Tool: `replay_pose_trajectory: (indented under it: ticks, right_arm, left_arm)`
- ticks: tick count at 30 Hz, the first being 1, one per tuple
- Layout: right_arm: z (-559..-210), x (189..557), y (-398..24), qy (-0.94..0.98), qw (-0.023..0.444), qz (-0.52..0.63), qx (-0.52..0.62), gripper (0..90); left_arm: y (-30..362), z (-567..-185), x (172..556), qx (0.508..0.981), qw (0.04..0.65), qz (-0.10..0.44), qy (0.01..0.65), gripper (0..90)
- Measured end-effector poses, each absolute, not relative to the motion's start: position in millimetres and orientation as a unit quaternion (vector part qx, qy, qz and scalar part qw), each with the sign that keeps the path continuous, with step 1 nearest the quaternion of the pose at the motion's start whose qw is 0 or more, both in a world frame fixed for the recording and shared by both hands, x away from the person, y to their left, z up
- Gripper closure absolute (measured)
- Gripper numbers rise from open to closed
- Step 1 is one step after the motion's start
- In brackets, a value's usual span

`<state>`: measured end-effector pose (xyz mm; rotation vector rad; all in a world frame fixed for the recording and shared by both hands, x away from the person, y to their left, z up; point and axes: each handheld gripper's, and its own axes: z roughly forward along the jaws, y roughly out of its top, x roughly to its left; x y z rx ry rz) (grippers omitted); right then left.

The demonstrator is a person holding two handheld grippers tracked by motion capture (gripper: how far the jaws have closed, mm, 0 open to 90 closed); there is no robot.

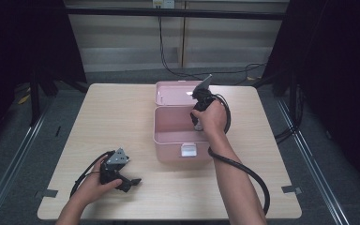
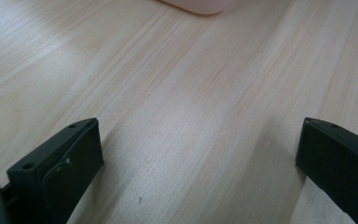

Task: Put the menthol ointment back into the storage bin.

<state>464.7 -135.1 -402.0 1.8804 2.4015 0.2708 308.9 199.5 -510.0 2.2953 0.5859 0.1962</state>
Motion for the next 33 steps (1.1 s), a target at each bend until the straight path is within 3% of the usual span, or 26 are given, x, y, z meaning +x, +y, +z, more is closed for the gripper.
replay_pose_trajectory:
  ticks: [33]
  right_arm:
    - [-416,464,-125,0.781,0.042,0.096,0.616,49.9]
  left_arm:
    - [200,-510,309,0.896,0.373,0.077,0.229,0.0]
